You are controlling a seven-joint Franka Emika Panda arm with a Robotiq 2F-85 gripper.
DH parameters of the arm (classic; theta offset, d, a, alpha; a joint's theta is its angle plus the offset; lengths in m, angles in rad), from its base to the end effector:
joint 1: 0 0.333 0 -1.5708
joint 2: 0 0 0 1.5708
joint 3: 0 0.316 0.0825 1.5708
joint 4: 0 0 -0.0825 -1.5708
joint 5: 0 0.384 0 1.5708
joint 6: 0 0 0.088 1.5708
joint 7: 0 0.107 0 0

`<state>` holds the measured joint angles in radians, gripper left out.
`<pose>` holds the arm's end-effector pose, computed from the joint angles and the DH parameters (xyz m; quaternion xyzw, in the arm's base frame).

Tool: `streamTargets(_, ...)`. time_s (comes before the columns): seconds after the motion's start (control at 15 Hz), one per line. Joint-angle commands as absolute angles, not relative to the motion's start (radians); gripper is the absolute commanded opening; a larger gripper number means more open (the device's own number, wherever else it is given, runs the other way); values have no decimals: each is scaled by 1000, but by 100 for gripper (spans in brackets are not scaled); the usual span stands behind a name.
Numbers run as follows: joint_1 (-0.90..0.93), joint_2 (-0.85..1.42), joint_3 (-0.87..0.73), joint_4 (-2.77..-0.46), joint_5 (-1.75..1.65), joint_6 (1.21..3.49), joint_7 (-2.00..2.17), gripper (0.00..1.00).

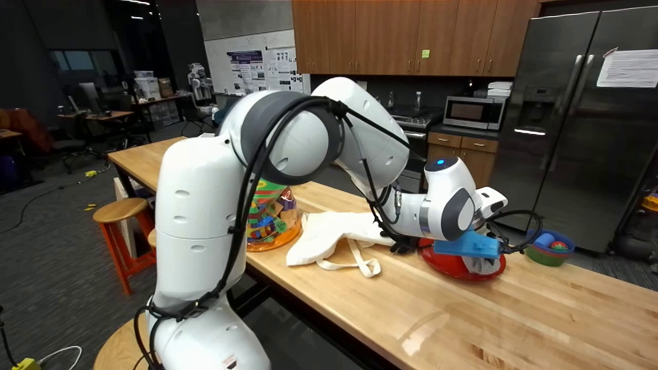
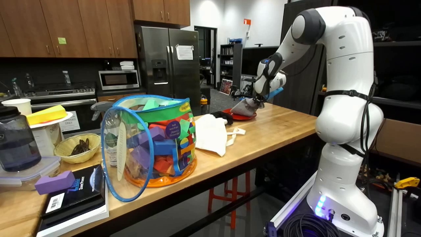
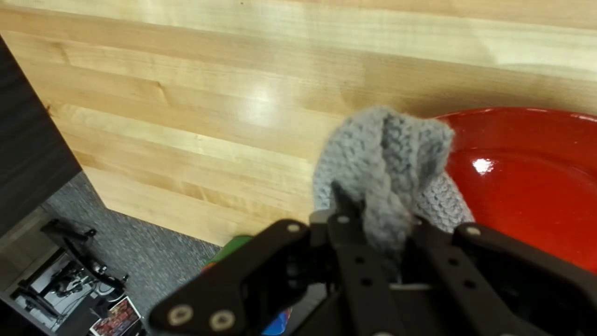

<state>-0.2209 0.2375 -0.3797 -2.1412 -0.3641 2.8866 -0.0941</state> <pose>0.5154 -0.3184 0.3548 0.9575 -0.0692 0.1894 0.2065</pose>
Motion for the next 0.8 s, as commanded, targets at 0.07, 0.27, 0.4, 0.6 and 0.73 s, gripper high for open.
streamTargets(0.07, -210, 247, -387, -2105, -389, 2890, -57, 4)
streamTargets(0.27, -198, 236, -378, -2108, -389, 2893, -58, 4)
streamTargets(0.4, -170, 227, -390, -2119, -399, 2895, -45, 4)
streamTargets(0.6, -127, 200, -417, -2154, -457, 2903, -3, 4)
streamTargets(0.73, -90, 177, -442, -2183, -534, 2906, 50, 4)
